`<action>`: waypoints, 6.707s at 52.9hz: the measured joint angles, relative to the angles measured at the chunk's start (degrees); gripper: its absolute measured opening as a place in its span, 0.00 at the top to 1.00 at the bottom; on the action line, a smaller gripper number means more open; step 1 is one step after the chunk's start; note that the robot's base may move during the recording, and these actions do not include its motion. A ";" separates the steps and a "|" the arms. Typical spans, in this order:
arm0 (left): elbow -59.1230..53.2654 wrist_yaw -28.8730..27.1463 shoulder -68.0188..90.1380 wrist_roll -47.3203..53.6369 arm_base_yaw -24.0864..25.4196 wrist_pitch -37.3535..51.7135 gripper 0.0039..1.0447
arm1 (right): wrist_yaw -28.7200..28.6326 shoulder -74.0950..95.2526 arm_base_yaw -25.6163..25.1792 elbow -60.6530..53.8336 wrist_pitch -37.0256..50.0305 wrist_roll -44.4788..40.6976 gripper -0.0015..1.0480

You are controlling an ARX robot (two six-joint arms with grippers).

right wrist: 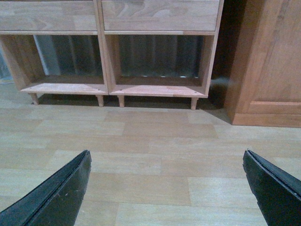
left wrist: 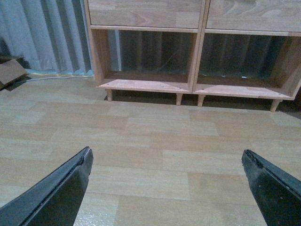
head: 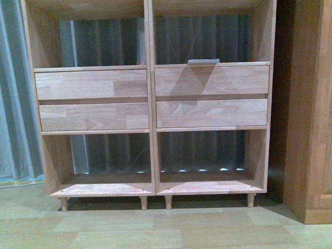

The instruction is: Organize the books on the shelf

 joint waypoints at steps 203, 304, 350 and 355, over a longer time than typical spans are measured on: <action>0.00 -0.07 0.00 0.00 0.00 0.00 0.06 | -0.26 83.49 5.60 45.92 31.04 67.17 0.07; 50.66 55.41 75.08 -39.28 11.10 42.99 0.06 | -16.94 77.90 6.10 60.48 47.74 67.93 0.93; 66.31 49.64 89.11 -67.69 -8.28 65.31 0.06 | -19.78 87.27 19.98 55.89 69.83 62.23 0.93; 65.96 49.44 89.11 -68.22 -8.28 66.69 0.06 | -19.15 86.68 20.85 53.42 71.04 63.06 0.93</action>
